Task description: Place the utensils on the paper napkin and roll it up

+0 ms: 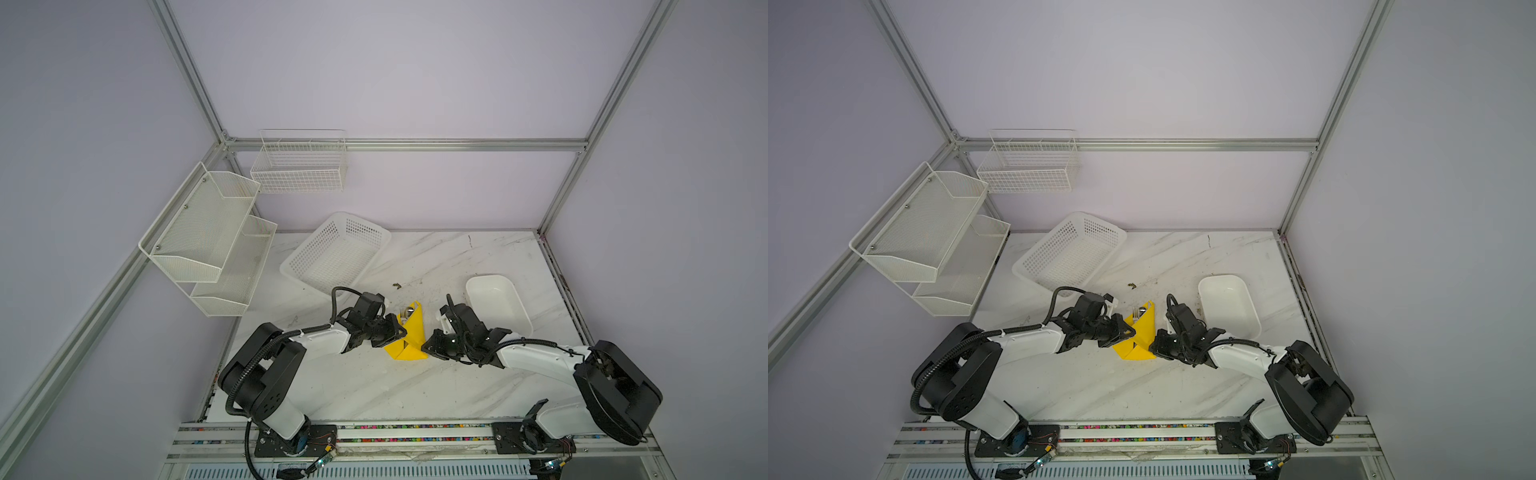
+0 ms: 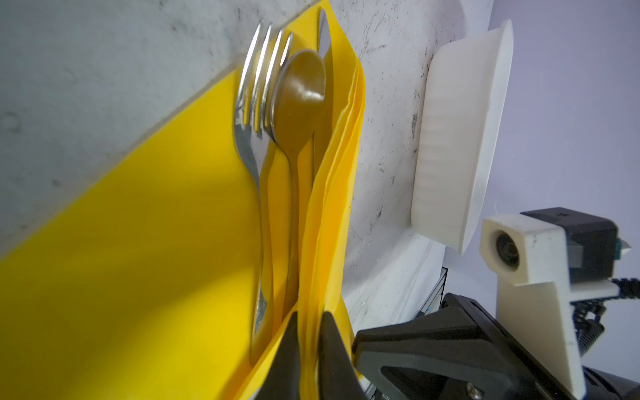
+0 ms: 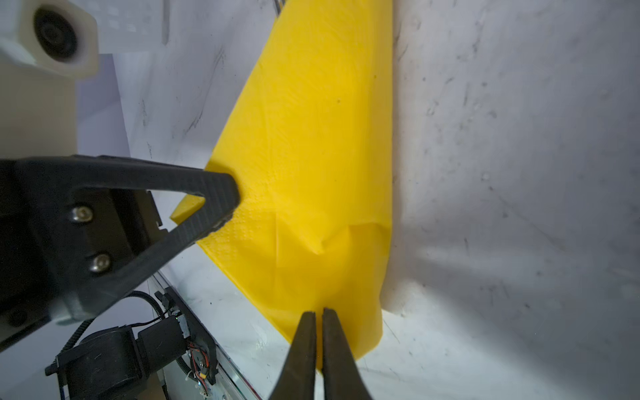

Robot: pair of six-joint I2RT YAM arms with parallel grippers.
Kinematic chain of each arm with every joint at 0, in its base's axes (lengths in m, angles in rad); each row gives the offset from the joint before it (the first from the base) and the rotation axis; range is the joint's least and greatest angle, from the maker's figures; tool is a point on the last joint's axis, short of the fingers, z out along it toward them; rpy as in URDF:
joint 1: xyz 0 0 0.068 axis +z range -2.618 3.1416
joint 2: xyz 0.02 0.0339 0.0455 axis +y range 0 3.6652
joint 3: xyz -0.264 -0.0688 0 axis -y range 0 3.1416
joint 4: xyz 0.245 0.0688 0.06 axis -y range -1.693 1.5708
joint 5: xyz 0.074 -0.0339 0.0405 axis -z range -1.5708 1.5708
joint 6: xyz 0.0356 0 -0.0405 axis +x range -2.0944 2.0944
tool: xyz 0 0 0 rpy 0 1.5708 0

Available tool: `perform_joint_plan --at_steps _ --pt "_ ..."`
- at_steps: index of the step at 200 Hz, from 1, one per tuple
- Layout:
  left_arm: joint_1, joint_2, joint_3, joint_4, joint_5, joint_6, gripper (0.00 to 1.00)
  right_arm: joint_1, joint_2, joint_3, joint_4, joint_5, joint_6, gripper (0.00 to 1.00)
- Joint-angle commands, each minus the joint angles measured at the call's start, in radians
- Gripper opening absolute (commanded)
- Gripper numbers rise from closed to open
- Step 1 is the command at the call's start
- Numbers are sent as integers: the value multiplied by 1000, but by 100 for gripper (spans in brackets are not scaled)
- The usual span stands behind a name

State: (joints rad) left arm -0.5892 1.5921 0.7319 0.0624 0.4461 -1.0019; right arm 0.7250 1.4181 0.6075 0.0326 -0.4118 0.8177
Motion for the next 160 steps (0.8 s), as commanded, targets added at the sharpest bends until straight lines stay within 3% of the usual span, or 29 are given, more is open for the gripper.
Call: perform_joint_plan --at_steps 1,70,115,160 --pt "7 -1 9 30 25 28 13 1 17 -17 -2 -15 -4 11" --pt "6 24 13 30 21 38 12 1 59 -25 -17 11 -2 12" --pt "7 35 32 29 20 55 9 0 2 -5 -65 54 -4 14" --pt "6 61 53 18 13 71 8 1 11 -17 25 -22 9 13"
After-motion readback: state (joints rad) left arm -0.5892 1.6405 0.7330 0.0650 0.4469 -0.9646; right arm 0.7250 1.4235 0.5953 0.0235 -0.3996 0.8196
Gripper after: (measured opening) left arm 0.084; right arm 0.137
